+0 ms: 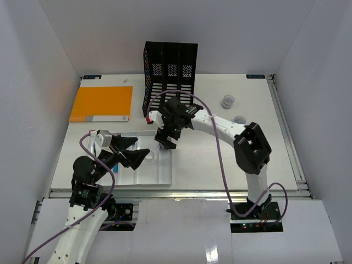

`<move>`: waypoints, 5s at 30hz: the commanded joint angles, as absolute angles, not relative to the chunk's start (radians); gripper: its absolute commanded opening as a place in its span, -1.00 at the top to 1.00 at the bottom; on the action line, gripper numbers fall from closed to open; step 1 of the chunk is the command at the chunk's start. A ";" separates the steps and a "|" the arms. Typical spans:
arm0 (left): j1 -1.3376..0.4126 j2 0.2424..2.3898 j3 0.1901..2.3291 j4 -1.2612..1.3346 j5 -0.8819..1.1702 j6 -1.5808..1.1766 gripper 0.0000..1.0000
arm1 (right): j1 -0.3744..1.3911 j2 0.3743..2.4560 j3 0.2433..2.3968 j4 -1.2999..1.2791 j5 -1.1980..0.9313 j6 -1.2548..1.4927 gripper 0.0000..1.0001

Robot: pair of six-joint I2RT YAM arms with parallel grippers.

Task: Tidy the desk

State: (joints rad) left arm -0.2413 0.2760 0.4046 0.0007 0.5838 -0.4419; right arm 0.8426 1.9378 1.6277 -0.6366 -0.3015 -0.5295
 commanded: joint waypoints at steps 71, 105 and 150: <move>-0.239 0.225 0.417 -0.019 0.549 -0.423 -0.96 | 0.690 1.818 1.523 -0.659 -0.786 -0.581 0.75; -0.239 0.212 0.418 -0.032 0.538 -0.417 -0.96 | 0.902 1.867 1.582 -0.641 -0.368 -0.578 -0.80; -0.238 0.303 0.417 -0.014 0.561 -0.413 -0.96 | 0.121 2.236 1.837 -0.290 0.050 0.005 -0.81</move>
